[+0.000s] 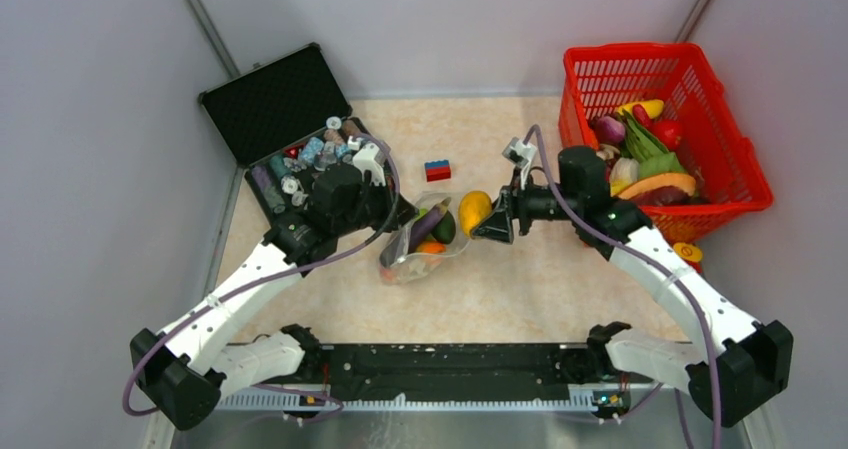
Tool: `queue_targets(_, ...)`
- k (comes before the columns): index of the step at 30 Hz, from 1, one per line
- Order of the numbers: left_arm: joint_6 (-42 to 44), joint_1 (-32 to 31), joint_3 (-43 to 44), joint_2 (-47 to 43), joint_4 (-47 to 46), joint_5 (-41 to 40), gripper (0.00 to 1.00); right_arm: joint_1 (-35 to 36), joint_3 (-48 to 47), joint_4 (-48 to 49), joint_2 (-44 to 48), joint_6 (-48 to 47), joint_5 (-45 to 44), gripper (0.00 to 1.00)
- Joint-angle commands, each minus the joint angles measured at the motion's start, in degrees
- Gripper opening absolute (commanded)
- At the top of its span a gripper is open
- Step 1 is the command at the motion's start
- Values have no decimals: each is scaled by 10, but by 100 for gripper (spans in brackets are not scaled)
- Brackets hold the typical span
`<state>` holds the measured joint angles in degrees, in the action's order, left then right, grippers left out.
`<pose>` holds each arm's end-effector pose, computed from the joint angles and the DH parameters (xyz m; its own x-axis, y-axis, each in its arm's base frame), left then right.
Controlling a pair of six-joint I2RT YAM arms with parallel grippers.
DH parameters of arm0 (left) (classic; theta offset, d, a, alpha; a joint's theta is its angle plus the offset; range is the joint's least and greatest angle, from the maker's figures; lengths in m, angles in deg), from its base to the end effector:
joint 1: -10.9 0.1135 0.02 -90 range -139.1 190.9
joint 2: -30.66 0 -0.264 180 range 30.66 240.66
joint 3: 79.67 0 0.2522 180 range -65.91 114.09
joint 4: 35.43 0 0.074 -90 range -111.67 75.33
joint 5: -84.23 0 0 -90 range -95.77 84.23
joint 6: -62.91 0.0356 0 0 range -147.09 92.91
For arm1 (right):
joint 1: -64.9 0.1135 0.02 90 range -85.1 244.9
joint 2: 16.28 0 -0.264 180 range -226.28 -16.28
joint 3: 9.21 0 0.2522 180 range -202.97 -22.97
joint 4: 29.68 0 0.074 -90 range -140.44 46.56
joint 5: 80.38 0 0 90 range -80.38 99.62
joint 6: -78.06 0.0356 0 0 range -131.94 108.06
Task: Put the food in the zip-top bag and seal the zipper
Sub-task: Place the fake fruit in the zipper food storage bag.
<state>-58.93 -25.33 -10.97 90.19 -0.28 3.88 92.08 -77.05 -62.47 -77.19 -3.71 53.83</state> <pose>0.1846 -0.1426 0.3334 -0.6717 -0.1526 -0.7249 0.4118 0.7365 -0.5366 0.1946 0.1279 0.3312 -0.5108 -0.1469 -0.8471 -0.8209 0.3759 0.4298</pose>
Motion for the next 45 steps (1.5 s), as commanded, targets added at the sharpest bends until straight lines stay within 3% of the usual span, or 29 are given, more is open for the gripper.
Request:
queue_targets(1,-3,-2,16,-3,-21,3,0,47,-34,4,-19,-20,-40,32)
queue_targets(15,0,-2,14,-6,-17,0,0,147,-149,-65,-122,-70,-170,35)
queue_targets(29,-1,-2,13,-5,-21,-2,0,154,-133,-39,-118,-40,-202,41)
queue_targets(35,-4,-2,14,-5,-22,0,0,183,-182,-93,-170,-53,-264,63)
queue_targets(41,-2,-2,16,-5,-21,-3,0,186,-132,-5,-105,-33,-264,80)
queue_targets(45,-3,-2,16,-2,-21,0,0,185,-112,25,-65,-29,-266,85)
